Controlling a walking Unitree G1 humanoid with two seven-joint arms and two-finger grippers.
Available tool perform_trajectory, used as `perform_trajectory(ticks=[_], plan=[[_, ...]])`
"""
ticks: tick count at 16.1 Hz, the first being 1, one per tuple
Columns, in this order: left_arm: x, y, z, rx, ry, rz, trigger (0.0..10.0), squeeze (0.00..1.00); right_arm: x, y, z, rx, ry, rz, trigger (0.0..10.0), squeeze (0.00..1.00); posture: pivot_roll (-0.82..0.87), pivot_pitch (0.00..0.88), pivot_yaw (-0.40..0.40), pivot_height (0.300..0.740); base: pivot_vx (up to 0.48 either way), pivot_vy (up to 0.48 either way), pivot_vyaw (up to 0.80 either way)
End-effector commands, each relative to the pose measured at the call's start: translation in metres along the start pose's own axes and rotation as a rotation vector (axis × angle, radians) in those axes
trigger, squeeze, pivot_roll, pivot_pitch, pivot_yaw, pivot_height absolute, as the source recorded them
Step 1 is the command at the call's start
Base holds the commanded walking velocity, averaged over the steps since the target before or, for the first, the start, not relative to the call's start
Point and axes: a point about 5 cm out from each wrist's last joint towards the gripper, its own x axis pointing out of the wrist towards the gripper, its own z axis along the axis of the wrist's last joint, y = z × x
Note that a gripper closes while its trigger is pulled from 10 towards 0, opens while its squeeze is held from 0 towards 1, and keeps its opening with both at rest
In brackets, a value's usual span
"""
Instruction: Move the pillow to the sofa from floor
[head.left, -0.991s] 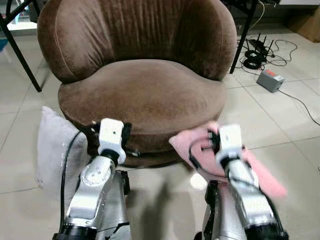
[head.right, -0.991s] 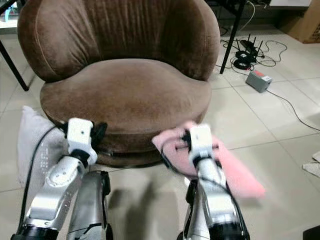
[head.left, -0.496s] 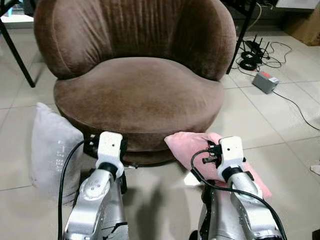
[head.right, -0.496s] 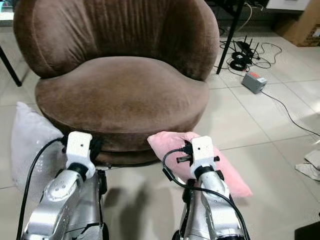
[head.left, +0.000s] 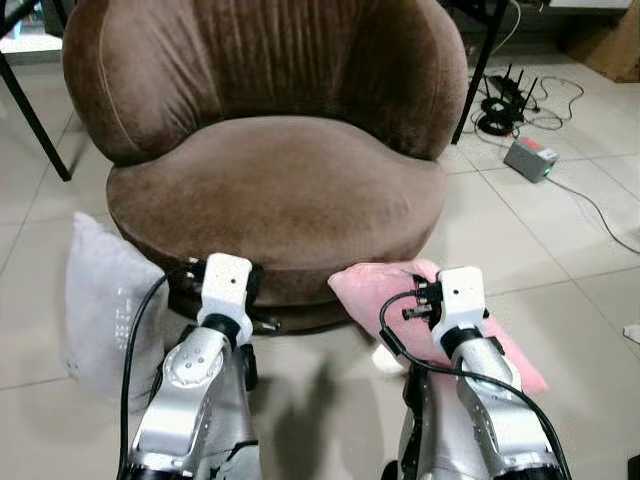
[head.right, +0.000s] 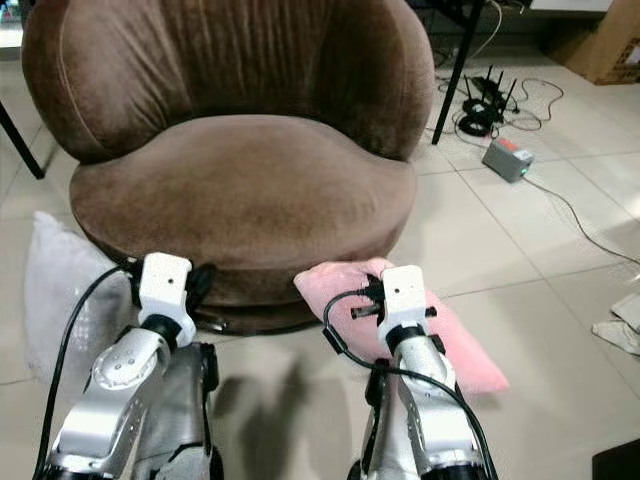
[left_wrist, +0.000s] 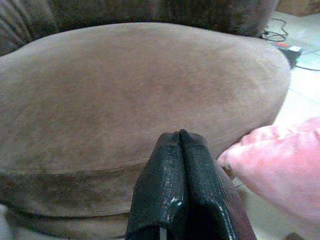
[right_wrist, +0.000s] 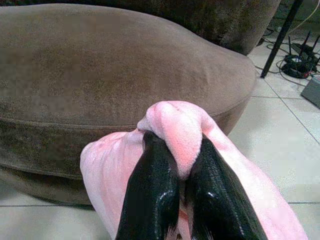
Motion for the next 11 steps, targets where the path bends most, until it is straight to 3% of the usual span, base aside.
perform_trajectory(ticks=[1,11], plan=[[0.0026,-0.0022,0.0029,0.018,-0.008,-0.02,10.0,0.0,0.0024,0.0011,0.0099,0.009,-0.053,0.0,0.0,0.0,0.11,0.044,-0.046,0.538,0.0,0.0,0.0],[0.0081,-0.0014,0.0039,0.029,-0.012,-0.012,10.0,0.0,0.0033,0.0056,0.0045,0.01,-0.042,0.014,0.0,0.0,0.1,0.049,-0.046,0.628,0.0,0.0,0.0]])
